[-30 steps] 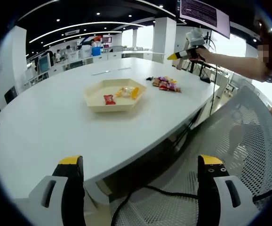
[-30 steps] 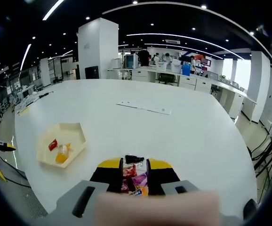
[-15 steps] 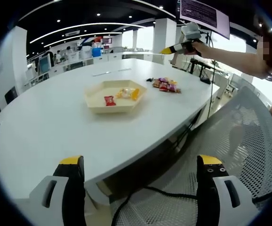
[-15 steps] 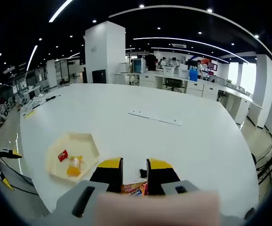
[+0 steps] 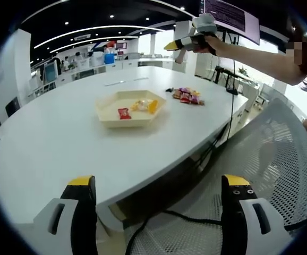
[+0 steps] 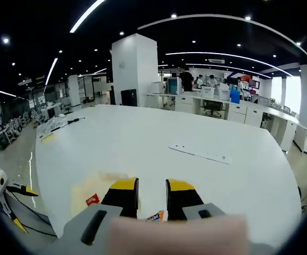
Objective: Place the target food into the container with the food tongs after gripping and lifting it, then release it inside without dropping or visibly crushing the food.
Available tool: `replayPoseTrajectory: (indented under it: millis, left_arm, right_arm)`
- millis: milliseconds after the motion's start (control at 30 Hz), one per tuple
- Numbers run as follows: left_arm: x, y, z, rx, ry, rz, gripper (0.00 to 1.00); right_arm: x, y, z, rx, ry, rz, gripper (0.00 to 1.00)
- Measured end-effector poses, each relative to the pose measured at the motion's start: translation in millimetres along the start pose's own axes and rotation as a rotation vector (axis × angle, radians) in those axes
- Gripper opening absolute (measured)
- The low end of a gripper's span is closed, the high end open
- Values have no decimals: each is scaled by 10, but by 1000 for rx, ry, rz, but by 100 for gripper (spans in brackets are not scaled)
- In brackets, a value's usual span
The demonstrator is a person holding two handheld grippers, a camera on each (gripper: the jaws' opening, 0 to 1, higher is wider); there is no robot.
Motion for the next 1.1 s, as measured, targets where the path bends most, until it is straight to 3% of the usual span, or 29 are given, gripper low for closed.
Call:
replayPoseTrajectory:
  millis: [333,800,1000,1100]
  left_arm:
    - [-3,-4,-5,-5,-1,3,94]
    - [-8,-12,-18,-18,-3,11,94]
    - [-17,-16,-24,-22,-6,22,94]
    - [-19,-18,-24,-22,-9,27,94]
  right_arm:
    - [-175,205,-438,-114,-11,22,19]
    - [-266,510,-972,-256,-73,-14,19]
    - [-241,568,-1112,-314,-91,-51,21]
    - [-245,570,-1144,-341,-89,-44,27]
Point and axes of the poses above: the point that each gripper's makers call its tool centre point, and the gripper's own axes: y roughly forward along the fingers, z roughly to its right, x roughly out of its underside, the point moved 7 cm from there along -y, roughly backward along the fingers, and after that the axes turned 8 degrees about x, right-handed, at the moved point
